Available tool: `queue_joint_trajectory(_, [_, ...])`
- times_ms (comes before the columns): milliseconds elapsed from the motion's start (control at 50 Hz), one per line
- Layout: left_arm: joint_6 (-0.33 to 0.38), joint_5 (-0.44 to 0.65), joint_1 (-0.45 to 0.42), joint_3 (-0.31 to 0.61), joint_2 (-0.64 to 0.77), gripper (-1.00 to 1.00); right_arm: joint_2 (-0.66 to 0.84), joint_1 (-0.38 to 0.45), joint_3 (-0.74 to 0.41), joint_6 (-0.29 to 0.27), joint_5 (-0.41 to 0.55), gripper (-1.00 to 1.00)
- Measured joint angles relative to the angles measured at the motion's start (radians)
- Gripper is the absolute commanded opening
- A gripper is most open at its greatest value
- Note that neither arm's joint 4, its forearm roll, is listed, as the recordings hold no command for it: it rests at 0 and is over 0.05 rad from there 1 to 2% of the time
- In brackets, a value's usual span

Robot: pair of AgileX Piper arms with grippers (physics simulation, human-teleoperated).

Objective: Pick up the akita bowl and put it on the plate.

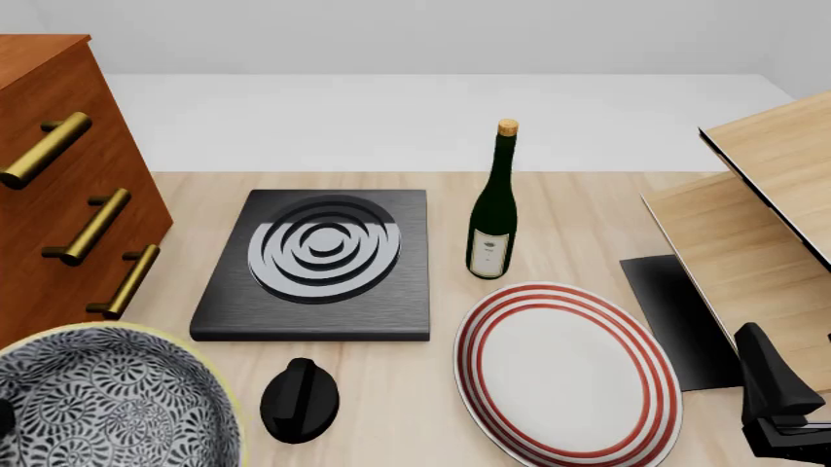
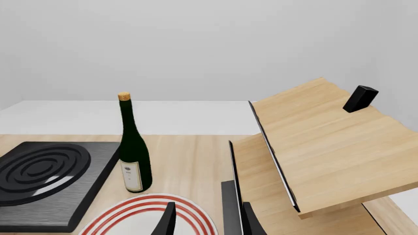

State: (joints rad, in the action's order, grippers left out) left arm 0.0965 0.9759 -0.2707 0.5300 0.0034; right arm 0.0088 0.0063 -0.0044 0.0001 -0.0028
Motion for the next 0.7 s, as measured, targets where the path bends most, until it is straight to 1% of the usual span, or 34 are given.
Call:
queue_joint_trajectory(100, [-0.038, -0.034, -0.003, 0.018, 0.015, -1.0, 0.0, 0.0, 0.0, 0.0, 0.0, 1.0])
queue_joint_trajectory(240, [-0.098, -0.155, -0.035, 0.052, 0.136, -1.0, 0.002, 0.0, 0.0, 0.0, -0.002, 1.0])
queue_joint_trajectory(320, [-0.133, -0.245, -0.056, 0.071, 0.231, -1.0, 0.004, 0.0, 0.0, 0.0, -0.005, 1.0])
queue_joint_trajectory(460, [-0.19, -0.408, -0.107, 0.103, 0.44, -1.0, 0.007, 0.001, 0.0, 0.0, -0.008, 1.0])
queue_joint_trajectory(600, [-0.222, -0.545, -0.153, 0.138, 0.649, -1.0, 0.008, 0.001, 0.001, 0.0, -0.008, 1.0])
queue_joint_trajectory(700, [-0.244, -0.622, -0.188, 0.163, 0.786, -1.0, 0.009, 0.001, 0.001, 0.0, -0.009, 1.0])
